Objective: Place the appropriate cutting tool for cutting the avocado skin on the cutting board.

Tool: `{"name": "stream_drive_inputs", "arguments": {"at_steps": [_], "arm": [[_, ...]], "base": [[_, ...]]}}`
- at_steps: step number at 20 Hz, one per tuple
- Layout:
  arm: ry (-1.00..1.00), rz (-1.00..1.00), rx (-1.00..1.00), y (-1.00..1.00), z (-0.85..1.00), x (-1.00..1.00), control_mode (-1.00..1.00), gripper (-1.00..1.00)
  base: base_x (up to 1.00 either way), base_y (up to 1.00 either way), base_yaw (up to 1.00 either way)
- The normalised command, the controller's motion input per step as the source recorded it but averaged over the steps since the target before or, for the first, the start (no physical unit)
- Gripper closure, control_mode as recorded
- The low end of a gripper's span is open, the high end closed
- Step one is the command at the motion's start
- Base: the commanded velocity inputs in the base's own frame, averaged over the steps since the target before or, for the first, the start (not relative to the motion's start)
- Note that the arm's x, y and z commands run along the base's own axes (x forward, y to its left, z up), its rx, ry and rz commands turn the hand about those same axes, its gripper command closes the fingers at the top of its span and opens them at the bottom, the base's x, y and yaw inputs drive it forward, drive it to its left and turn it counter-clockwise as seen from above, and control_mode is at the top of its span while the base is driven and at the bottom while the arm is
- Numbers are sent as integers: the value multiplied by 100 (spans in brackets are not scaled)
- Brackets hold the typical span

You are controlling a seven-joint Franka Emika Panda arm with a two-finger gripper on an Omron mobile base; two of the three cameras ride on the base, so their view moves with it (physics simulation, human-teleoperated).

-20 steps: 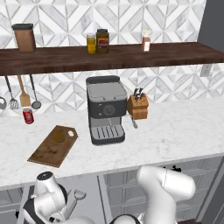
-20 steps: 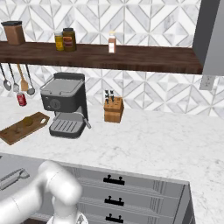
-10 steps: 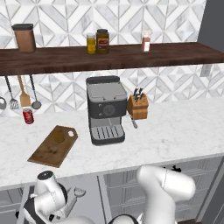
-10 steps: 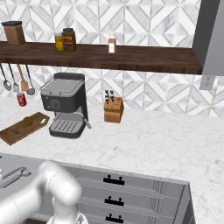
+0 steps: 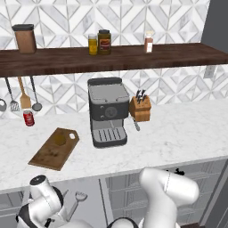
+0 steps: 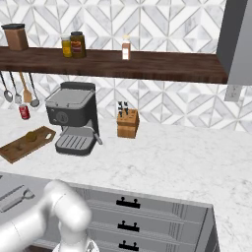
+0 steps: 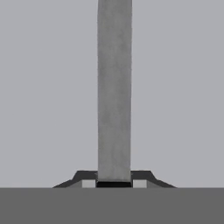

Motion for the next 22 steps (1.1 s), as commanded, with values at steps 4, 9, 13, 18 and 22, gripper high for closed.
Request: {"name": "stream_drive_inputs", "arguments": {"at_steps": [4, 9, 13, 18, 22], "arm": [[-8, -11, 8, -29, 1, -39, -100, 100], [-2, -30, 4, -36, 48, -16, -100, 100], [0, -39, 0, -20, 70, -5, -100, 100], [0, -40, 0, -12, 77, -22, -100, 100], [0, -34, 0, -12, 94, -32, -100, 100]], "base": [[0, 0, 0], [0, 0, 0], [0, 0, 0], [0, 0, 0], [0, 0, 0]]}}
